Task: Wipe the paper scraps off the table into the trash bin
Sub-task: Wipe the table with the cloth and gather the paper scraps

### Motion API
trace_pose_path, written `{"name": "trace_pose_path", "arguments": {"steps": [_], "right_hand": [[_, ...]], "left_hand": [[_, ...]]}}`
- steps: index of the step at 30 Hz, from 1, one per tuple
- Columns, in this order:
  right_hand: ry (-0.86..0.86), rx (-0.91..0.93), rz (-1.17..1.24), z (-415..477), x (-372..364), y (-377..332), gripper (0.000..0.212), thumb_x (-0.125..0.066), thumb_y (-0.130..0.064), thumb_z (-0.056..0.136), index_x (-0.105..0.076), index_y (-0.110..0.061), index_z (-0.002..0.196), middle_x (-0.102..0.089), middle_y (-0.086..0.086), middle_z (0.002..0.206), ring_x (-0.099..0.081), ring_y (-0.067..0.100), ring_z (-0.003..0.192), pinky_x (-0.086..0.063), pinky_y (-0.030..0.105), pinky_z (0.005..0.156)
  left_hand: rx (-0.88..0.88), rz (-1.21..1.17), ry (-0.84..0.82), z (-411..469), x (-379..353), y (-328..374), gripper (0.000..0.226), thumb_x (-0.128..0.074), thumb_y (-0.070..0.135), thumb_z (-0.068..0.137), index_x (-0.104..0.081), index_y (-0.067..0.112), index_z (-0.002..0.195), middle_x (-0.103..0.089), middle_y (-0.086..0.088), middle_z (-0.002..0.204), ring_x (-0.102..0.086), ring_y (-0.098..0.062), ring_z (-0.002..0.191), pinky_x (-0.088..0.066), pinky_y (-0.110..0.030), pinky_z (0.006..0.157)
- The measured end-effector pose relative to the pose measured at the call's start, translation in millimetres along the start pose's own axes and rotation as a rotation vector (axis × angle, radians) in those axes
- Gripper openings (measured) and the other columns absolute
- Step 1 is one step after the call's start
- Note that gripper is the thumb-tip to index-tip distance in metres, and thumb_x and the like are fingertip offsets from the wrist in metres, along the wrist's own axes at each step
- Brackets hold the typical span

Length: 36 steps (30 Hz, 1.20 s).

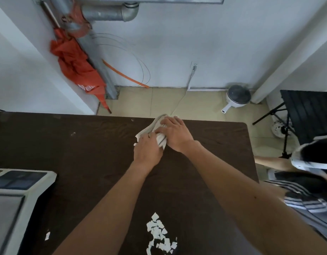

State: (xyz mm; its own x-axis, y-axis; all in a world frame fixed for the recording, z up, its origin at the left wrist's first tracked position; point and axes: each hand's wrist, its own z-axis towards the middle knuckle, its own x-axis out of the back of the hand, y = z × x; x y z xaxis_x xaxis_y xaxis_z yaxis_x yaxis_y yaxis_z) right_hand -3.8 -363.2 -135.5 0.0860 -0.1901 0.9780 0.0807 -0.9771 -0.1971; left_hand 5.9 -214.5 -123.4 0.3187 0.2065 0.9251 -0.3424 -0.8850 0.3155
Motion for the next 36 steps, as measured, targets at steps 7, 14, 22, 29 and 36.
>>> {"name": "trace_pose_path", "arguments": {"steps": [7, 14, 22, 29, 36], "right_hand": [[-0.023, -0.189, 0.050, -37.4, 16.2, 71.3, 0.042, -0.056, -0.019, 0.093, -0.058, -0.040, 0.129, -0.045, -0.005, 0.145, -0.031, 0.020, 0.142, -0.015, 0.043, 0.121], [-0.080, -0.363, 0.022, -100.4, 29.4, 136.5, 0.049, -0.048, -0.020, 0.094, -0.050, -0.045, 0.136, -0.040, -0.002, 0.148, -0.030, 0.024, 0.140, -0.026, 0.044, 0.113], [-0.056, -0.583, -0.016, -169.6, 26.4, 177.8, 0.050, -0.056, -0.030, 0.091, -0.048, -0.045, 0.138, -0.047, 0.003, 0.136, -0.041, 0.029, 0.128, -0.036, 0.046, 0.101], [-0.051, -0.692, 0.045, -212.2, 15.2, 164.6, 0.049, -0.056, -0.049, 0.091, -0.050, -0.038, 0.138, -0.052, 0.001, 0.128, -0.047, 0.029, 0.119, -0.038, 0.047, 0.099], [-0.004, -0.774, 0.272, -240.4, 6.5, 130.0, 0.055, -0.051, -0.048, 0.087, -0.045, -0.038, 0.141, -0.050, 0.001, 0.101, -0.055, 0.026, 0.104, -0.049, 0.043, 0.088]], "left_hand": [[-0.133, -0.045, -0.113, 26.0, -19.9, 73.5, 0.052, -0.068, 0.046, 0.090, -0.056, 0.019, 0.133, -0.063, -0.004, 0.128, -0.062, -0.025, 0.115, -0.053, -0.040, 0.094], [-0.291, 0.118, -0.128, 26.6, -53.0, 150.3, 0.063, -0.071, 0.025, 0.092, -0.043, 0.016, 0.148, -0.041, -0.010, 0.152, -0.044, -0.028, 0.136, -0.044, -0.040, 0.107], [-0.462, 0.320, -0.127, 14.4, -73.5, 218.2, 0.063, -0.072, 0.016, 0.087, -0.047, 0.016, 0.145, -0.050, -0.009, 0.144, -0.041, -0.028, 0.137, -0.044, -0.045, 0.109], [-0.601, 0.355, -0.183, 3.3, -74.4, 227.6, 0.057, -0.069, 0.016, 0.093, -0.047, 0.022, 0.145, -0.052, -0.003, 0.143, -0.047, -0.024, 0.135, -0.043, -0.037, 0.107], [-0.633, 0.347, -0.283, -10.0, -67.0, 229.7, 0.048, -0.065, 0.013, 0.095, -0.051, 0.022, 0.139, -0.061, -0.004, 0.133, -0.061, -0.028, 0.122, -0.046, -0.040, 0.100]]}}
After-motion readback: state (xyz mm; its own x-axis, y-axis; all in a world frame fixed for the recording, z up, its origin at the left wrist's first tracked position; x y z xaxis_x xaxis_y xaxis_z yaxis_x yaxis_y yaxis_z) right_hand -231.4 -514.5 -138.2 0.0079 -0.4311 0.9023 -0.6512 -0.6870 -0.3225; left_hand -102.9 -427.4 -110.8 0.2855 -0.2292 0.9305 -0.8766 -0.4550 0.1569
